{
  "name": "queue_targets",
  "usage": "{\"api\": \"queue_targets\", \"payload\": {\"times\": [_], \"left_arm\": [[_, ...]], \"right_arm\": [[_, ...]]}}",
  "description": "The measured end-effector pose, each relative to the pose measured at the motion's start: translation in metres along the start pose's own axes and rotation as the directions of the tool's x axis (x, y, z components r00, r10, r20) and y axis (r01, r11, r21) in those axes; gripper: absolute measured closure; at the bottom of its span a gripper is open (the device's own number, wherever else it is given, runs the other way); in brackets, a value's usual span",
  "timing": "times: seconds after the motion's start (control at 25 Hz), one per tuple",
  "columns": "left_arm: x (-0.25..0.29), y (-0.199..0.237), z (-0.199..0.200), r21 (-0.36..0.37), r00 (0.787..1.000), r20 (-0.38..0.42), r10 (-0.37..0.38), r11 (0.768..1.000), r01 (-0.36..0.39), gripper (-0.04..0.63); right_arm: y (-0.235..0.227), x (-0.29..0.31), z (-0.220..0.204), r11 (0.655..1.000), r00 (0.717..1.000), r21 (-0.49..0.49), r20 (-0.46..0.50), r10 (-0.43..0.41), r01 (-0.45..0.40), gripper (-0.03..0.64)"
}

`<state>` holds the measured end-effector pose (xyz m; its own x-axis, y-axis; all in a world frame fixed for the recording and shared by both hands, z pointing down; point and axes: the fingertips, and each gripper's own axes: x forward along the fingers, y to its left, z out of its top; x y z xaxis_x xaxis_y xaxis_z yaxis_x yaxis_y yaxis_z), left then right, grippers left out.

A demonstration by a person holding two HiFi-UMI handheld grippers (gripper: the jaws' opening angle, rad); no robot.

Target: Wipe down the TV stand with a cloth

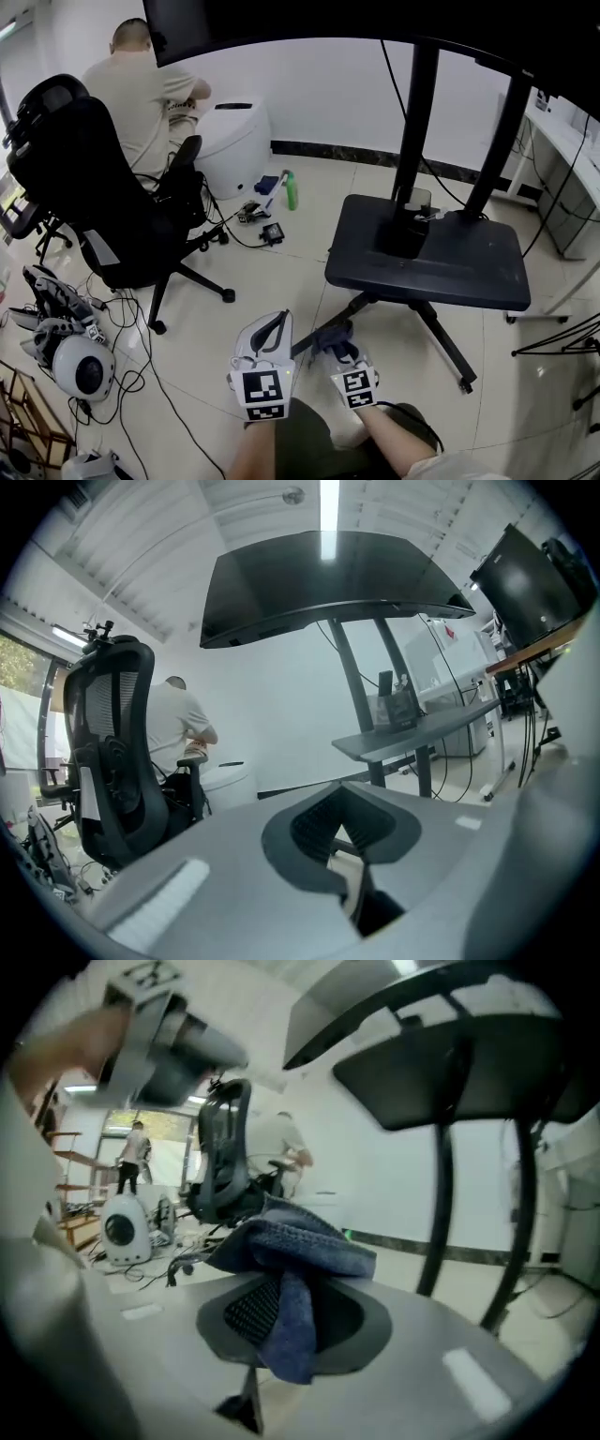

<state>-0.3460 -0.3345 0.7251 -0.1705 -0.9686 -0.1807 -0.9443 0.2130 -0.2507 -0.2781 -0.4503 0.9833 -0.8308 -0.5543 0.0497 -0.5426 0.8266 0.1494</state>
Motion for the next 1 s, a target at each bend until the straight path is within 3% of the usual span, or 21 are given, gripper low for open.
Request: {"api": "queue_targets", "payload": {"times": [0.12,0.24,0.32,0.44,0.6,0.68,0.8,1.0], "left_arm": [[0.008,-0.028,0.027,-0.007,0.998,0.04,-0.042,0.999,0.042,0.351],[0.012,-0.066,0.072,-0.024,0.991,0.107,-0.084,0.996,0.087,0.351],[0.004,-0.086,0.115,-0.053,0.983,0.151,-0.102,0.992,0.111,0.351],[-0.019,-0.121,0.163,-0.087,0.983,0.079,-0.165,0.981,0.172,0.351],[-0.013,-0.164,0.184,-0.071,0.962,0.138,-0.236,0.966,0.248,0.351],[-0.003,-0.188,0.174,-0.07,0.951,0.149,-0.27,0.957,0.283,0.351],[0.019,-0.221,0.158,-0.074,0.935,0.236,-0.266,0.954,0.29,0.348],[0.065,-0.242,0.055,-0.114,0.981,0.097,-0.17,0.977,0.181,0.318]], "right_arm": [[-0.06,-0.121,0.137,0.987,0.986,0.004,0.05,-0.162,0.162,0.531],[-0.091,-0.221,0.25,0.947,0.938,-0.047,0.155,-0.309,0.319,0.531],[-0.102,-0.264,0.305,0.925,0.902,-0.072,0.259,-0.344,0.373,0.531],[-0.108,-0.314,0.354,0.905,0.866,-0.08,0.338,-0.369,0.417,0.531],[-0.132,-0.334,0.332,0.899,0.866,-0.047,0.295,-0.403,0.434,0.531],[-0.143,-0.333,0.302,0.904,0.885,-0.011,0.211,-0.415,0.427,0.531],[-0.166,-0.322,0.242,0.912,0.904,0.012,0.122,-0.409,0.411,0.531],[-0.244,-0.221,0.09,0.921,0.921,-0.028,0.056,-0.386,0.388,0.531]]}}
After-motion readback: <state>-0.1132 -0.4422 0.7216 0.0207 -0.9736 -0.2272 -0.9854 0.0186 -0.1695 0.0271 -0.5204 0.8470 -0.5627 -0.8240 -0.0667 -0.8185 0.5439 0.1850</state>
